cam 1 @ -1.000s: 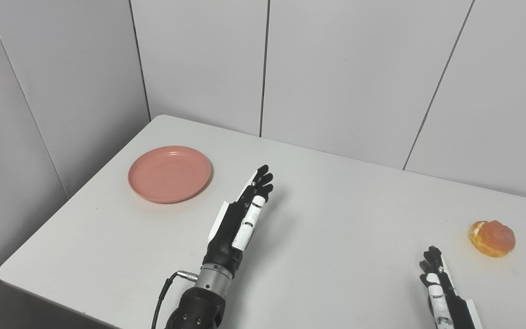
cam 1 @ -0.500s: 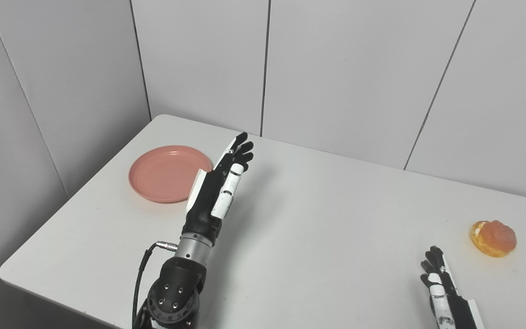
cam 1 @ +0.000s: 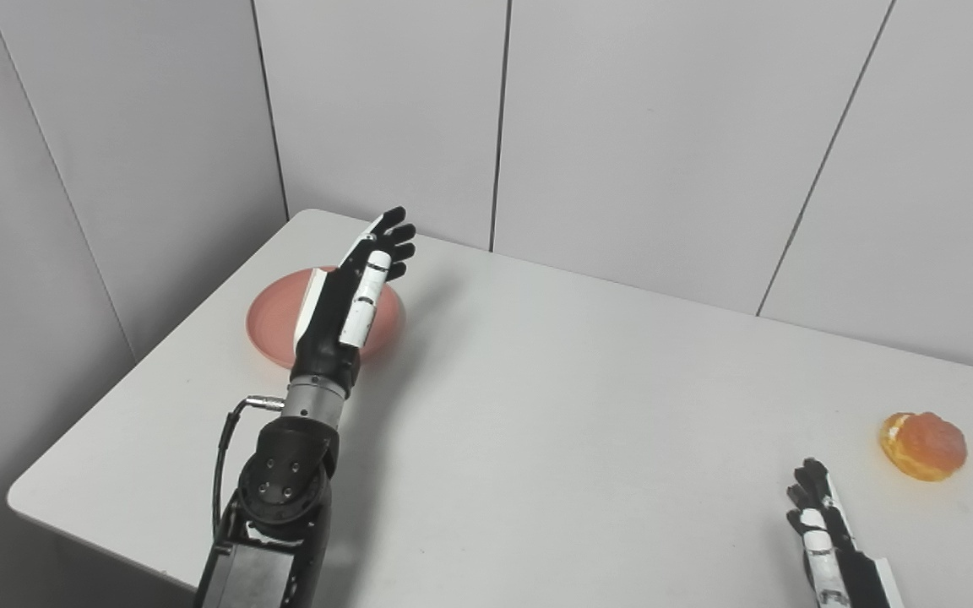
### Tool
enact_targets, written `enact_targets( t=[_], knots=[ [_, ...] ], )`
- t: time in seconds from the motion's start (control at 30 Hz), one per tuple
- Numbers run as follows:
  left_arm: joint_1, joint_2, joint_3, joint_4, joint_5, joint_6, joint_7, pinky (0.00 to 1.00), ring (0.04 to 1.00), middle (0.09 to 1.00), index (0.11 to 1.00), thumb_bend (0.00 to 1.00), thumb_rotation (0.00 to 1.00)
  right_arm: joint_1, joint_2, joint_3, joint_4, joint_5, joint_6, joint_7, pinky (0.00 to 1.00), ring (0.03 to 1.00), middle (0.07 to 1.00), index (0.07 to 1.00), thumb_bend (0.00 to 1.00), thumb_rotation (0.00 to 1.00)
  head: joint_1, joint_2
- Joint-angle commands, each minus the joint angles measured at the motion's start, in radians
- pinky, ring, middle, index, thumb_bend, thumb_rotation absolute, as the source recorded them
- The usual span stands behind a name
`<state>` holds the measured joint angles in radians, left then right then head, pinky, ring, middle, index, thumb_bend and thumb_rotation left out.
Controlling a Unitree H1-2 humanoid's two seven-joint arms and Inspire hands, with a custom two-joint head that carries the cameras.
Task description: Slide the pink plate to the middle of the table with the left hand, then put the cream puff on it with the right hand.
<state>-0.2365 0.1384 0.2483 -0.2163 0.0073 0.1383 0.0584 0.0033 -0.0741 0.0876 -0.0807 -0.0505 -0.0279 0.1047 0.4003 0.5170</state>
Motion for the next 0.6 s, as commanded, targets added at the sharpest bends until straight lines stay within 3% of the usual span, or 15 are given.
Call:
enact_targets(
  t=[0.0, 0.27, 0.57],
  knots=[
    [-0.062, 0.026, 0.016, -0.009, -0.016, -0.020, 0.019, 0.84, 0.839, 0.847, 0.826, 0.46, 1.00, -0.014, -0.005, -0.009, -0.016, 0.014, 0.002, 0.003, 0.98, 0.976, 0.985, 0.987, 0.15, 1.00, 0.000, 0.001],
    [-0.113, 0.062, 0.074, 0.023, 0.001, 0.029, 0.071, 0.76, 0.798, 0.818, 0.794, 0.44, 1.00, -0.012, -0.006, -0.014, -0.018, 0.020, 0.009, 0.004, 0.99, 0.976, 0.985, 0.990, 0.14, 1.00, 0.003, 0.002],
    [-0.138, 0.115, 0.132, 0.077, -0.048, 0.042, 0.070, 0.80, 0.817, 0.829, 0.808, 0.41, 1.00, -0.012, -0.008, -0.012, -0.022, 0.015, 0.012, 0.005, 0.99, 0.979, 0.986, 0.990, 0.14, 1.00, 0.003, 0.002]
  ],
)
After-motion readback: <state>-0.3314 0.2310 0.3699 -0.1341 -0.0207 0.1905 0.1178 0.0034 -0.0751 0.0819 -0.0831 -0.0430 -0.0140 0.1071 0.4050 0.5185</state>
